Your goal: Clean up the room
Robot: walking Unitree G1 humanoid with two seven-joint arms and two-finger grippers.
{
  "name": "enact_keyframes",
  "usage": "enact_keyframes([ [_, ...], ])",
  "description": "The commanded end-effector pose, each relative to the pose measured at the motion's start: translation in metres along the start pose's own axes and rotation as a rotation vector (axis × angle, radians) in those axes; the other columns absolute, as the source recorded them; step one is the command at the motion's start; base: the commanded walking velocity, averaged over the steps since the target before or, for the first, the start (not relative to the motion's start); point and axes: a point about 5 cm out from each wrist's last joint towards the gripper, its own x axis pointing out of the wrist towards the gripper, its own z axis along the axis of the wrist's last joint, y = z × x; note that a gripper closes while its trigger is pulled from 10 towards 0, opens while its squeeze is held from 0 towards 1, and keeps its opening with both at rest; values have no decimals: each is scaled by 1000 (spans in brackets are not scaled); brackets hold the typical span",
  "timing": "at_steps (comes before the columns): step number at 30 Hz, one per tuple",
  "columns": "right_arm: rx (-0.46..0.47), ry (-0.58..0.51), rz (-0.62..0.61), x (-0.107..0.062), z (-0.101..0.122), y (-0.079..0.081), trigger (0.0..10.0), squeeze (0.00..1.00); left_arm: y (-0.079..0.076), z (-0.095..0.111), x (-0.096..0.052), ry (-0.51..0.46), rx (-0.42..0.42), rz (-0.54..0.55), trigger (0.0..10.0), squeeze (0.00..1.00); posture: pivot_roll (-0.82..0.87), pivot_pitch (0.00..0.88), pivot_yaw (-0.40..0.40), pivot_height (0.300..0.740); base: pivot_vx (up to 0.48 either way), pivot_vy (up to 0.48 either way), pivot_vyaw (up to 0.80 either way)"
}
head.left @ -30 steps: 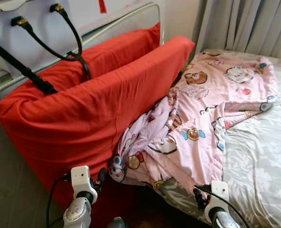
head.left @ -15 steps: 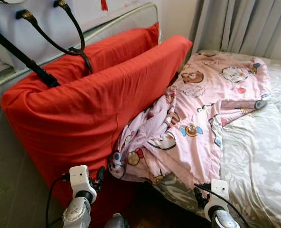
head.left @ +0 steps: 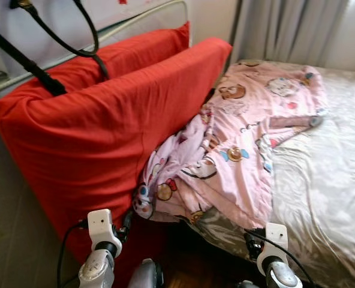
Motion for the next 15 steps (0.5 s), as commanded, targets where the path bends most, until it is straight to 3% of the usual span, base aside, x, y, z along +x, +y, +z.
enact_keyframes([
  [1,5,-29,11,3,9,5,10000,0,7,-15,-10,68,-6,24,10000,0,-18,48,52,631,0,0,0],
  [15,7,-28,8,3,9,5,10000,0,9,-17,-10,82,-4,30,10000,0,-17,46,55,631,34,0,0],
])
